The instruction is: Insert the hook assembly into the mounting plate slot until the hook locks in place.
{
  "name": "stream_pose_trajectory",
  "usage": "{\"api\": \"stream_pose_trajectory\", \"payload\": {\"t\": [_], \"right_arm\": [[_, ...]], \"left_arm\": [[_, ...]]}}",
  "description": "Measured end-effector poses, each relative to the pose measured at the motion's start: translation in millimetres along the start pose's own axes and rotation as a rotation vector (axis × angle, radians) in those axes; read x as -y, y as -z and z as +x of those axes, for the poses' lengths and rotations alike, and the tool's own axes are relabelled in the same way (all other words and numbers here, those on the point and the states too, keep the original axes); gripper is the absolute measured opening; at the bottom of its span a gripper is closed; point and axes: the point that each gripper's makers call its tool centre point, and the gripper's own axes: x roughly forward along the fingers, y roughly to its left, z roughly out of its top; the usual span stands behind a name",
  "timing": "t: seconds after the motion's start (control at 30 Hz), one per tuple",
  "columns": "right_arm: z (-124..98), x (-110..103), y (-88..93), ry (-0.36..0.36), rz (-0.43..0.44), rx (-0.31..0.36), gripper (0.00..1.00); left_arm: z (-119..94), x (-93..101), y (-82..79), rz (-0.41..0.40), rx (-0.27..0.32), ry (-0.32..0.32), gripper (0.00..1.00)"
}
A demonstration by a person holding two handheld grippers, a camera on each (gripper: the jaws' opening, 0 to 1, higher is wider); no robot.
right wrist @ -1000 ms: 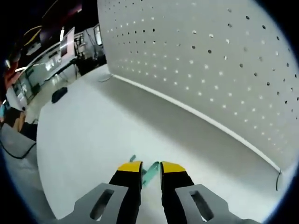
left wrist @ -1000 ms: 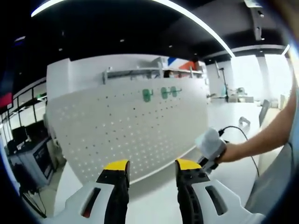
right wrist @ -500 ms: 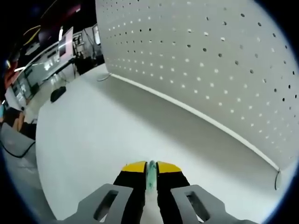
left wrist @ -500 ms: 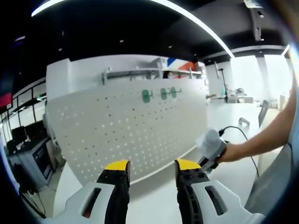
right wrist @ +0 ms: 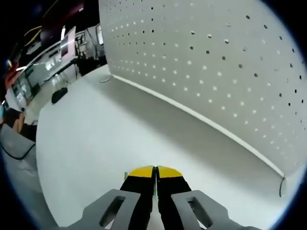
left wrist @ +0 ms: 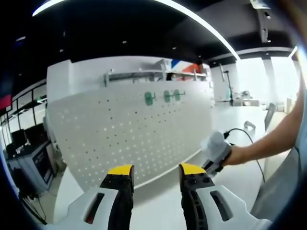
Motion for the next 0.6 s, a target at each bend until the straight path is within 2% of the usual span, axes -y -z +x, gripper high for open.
{"api": "stream_pose_trajectory", "payload": {"t": [0.27, 0.6], "right_arm": [[-4, 0, -0.3, -0.010, 0.017, 0.013, 0.00], [-16, 3, -14.4, -0.012, 0.039, 0.079, 0.00]], "left_arm": [[1, 3.9, 1.3, 0.001, -0.003, 0.011, 0.38], [3, 10.7, 2.7, 0.000, -0.009, 0.028, 0.37]]}}
